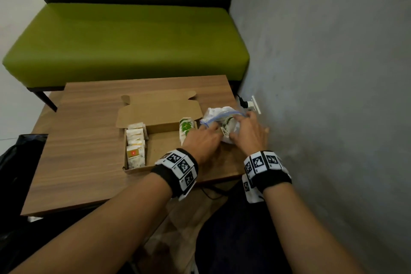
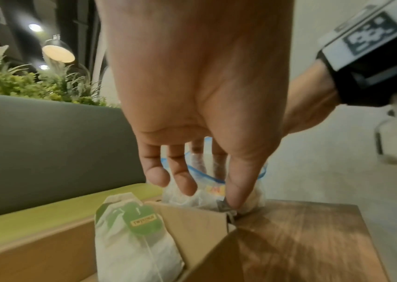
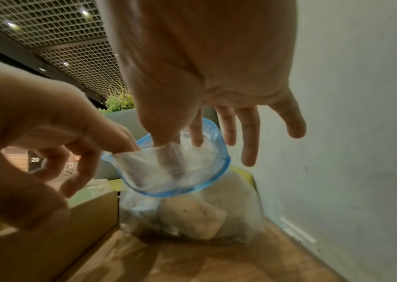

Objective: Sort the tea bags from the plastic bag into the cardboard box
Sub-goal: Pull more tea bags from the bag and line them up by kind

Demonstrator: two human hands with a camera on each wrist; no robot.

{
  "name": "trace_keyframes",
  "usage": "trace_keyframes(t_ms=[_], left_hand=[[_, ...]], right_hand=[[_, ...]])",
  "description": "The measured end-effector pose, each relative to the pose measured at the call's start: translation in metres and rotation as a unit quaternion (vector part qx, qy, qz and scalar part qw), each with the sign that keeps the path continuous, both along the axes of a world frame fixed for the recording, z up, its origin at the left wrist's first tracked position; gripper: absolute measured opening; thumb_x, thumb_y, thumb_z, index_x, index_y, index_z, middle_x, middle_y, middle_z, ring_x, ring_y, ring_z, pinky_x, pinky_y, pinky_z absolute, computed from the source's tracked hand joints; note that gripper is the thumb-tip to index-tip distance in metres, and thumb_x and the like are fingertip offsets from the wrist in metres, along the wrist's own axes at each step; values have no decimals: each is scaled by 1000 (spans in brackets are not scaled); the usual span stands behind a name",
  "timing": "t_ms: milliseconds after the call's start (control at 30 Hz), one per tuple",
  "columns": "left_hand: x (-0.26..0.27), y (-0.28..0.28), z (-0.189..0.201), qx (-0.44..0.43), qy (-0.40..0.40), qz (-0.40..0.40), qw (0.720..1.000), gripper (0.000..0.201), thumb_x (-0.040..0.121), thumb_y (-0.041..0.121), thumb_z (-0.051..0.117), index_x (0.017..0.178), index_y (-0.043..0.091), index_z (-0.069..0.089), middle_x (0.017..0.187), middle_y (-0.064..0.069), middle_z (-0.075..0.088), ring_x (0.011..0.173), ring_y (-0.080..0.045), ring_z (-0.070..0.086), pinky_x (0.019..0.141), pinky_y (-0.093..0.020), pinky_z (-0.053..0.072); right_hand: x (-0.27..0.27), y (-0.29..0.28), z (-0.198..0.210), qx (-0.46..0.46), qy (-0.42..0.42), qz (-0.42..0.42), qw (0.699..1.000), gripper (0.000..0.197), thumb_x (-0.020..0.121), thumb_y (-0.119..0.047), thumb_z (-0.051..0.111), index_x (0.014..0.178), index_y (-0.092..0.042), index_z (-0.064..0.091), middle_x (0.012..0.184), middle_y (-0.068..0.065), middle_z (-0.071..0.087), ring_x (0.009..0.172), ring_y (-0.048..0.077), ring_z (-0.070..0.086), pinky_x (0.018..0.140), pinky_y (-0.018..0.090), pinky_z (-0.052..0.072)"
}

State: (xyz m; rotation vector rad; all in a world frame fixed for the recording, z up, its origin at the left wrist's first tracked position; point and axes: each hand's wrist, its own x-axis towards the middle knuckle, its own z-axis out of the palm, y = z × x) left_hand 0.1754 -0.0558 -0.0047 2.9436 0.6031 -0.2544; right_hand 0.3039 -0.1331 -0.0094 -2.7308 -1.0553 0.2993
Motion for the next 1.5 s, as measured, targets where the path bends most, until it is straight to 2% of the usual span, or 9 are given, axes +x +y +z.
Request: trace_keyframes(t_ms=[133, 267, 400, 500, 767, 1067, 1200, 1333, 1500], left_hand=[[-4, -7, 2, 41, 7, -1, 999, 39, 102, 29, 41, 139, 17, 45, 150, -10, 34, 125, -33, 45, 92, -48, 47], [-2, -15, 2, 30, 7, 18, 999, 41, 101, 30, 43, 140, 17, 46, 158, -13, 20, 132, -34, 37, 99, -51, 40], [2, -21, 2, 32, 4, 29, 999, 43, 100, 30, 46, 141, 16, 46, 162, -15, 12, 137, -35, 31, 104, -51, 36], [2, -20, 4, 26, 11, 33, 999, 45, 99, 30, 47, 143, 17, 44, 163, -15, 9, 140, -35, 29, 107, -53, 32], [1, -19, 4, 18, 14, 34, 999, 43, 101, 31, 45, 142, 17, 47, 163, -15, 9, 140, -35, 29, 108, -54, 32], [1, -19, 4, 12, 4, 29, 1000, 43, 101, 31, 45, 141, 16, 47, 163, -15, 9, 141, -36, 29, 107, -54, 32], [0, -17, 4, 1, 2, 36, 999, 45, 99, 30, 47, 141, 15, 46, 163, -15, 8, 142, -37, 27, 109, -55, 30], [2, -14, 3, -24, -18, 46, 998, 48, 98, 27, 48, 143, 13, 41, 162, -17, 11, 140, -38, 31, 110, -54, 30], [0, -11, -1, -114, -115, 71, 984, 53, 91, 20, 54, 140, 8, 40, 158, -17, 24, 127, -35, 49, 101, -47, 44]], right_hand=[[6, 2, 1, -7, -22, -24, 999, 55, 82, -30, 69, 135, -23, 53, 151, 8, 32, 128, 35, 48, 106, 60, 34], [9, 3, 2, -36, -21, -4, 999, 59, 81, -32, 71, 136, -25, 52, 148, 9, 33, 130, 34, 46, 107, 61, 33], [11, 10, 7, -48, -68, 36, 996, 47, 86, -39, 66, 131, -30, 59, 147, 7, 38, 131, 31, 45, 108, 64, 28], [12, 20, 8, -98, -115, 48, 987, 37, 88, -32, 62, 125, -30, 64, 141, 7, 43, 127, 32, 47, 107, 66, 26], [5, 33, -2, -146, -163, 36, 975, 31, 91, -20, 58, 121, -17, 65, 137, 11, 49, 127, 34, 49, 107, 68, 29], [8, 34, 0, -191, -172, 38, 966, 34, 96, -18, 47, 128, -16, 60, 139, 11, 51, 134, 35, 41, 108, 68, 28], [11, 30, 3, -142, -149, 79, 975, 32, 93, -26, 58, 124, -19, 63, 140, 4, 50, 134, 30, 40, 107, 67, 29], [15, 20, 13, -36, -80, 116, 989, 35, 87, -38, 70, 118, -23, 70, 148, -4, 43, 134, 25, 38, 109, 58, 33], [24, 12, 17, 109, 75, 86, 988, 26, 79, -31, 80, 101, -18, 78, 149, -3, 49, 135, 23, 43, 109, 49, 38]])
